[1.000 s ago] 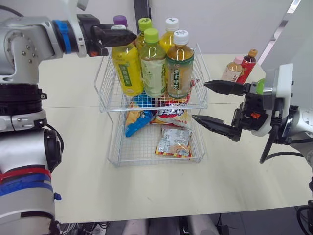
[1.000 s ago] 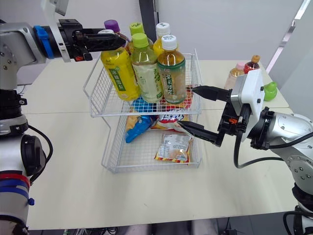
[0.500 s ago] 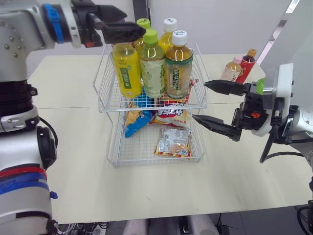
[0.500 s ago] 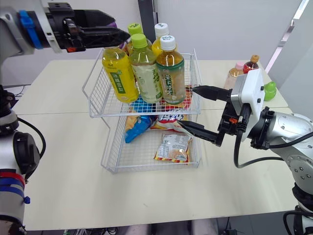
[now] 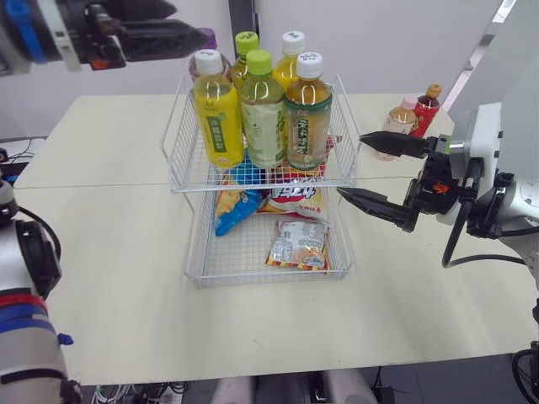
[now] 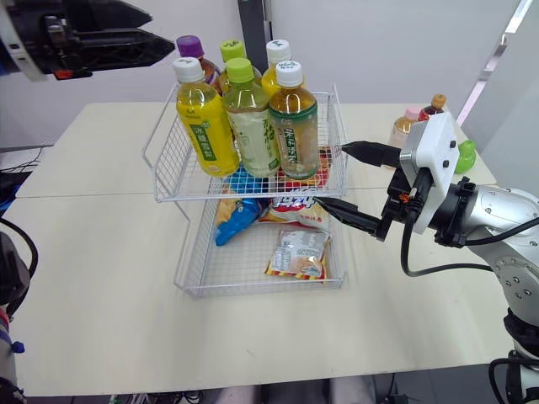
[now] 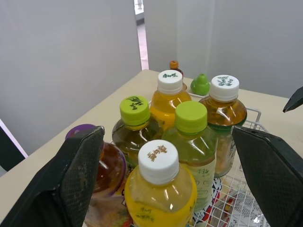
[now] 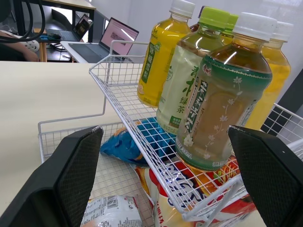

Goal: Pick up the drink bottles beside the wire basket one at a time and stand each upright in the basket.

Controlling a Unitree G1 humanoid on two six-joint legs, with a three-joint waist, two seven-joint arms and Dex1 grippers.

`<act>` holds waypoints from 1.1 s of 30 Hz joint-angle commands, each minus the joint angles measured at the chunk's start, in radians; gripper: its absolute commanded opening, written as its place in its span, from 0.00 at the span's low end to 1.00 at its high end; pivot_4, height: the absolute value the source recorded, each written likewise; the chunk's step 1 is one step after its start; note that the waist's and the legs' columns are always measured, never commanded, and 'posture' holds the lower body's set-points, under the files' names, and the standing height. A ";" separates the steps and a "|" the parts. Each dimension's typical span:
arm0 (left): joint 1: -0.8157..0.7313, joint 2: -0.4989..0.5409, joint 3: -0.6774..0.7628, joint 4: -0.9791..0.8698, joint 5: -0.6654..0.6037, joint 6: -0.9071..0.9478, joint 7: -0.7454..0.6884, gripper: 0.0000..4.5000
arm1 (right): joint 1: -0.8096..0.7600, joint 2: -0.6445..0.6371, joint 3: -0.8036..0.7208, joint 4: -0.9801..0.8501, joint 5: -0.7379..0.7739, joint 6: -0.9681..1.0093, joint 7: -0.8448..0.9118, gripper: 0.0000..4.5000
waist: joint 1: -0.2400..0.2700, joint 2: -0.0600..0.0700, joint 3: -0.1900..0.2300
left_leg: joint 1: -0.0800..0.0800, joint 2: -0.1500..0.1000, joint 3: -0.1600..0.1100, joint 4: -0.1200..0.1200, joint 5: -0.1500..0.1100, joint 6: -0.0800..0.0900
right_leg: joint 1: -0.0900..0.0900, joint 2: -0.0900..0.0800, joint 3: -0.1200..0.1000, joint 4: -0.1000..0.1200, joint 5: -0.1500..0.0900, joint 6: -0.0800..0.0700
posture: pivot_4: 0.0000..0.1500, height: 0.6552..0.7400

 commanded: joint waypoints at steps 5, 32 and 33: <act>0.290 0.199 0.174 0.053 0.098 -0.241 0.001 0.99 | -0.002 -0.286 -0.327 0.141 0.139 0.118 0.163 1.00 | 0.002 0.010 0.002 | 0.001 -0.002 0.004 -0.001 0.000 0.000 | 0.000 -0.003 0.002 -0.001 0.000 0.000 | 1.00 1.00; 1.121 -0.305 0.449 0.002 0.333 -0.876 0.681 0.99 | 0.209 0.067 -0.111 0.772 -0.576 -0.665 0.053 1.00 | 0.011 0.005 -0.001 | 0.007 -0.001 0.007 -0.001 0.000 0.000 | 0.003 -0.009 0.005 0.001 0.001 0.000 | 1.00 1.00; 1.133 -0.312 0.445 0.012 0.335 -0.889 0.686 0.99 | 0.202 0.082 -0.114 0.798 -0.582 -0.677 0.031 1.00 | 0.011 0.006 -0.001 | 0.007 -0.001 0.007 -0.001 0.000 0.000 | 0.003 -0.009 0.005 0.001 0.001 0.000 | 1.00 1.00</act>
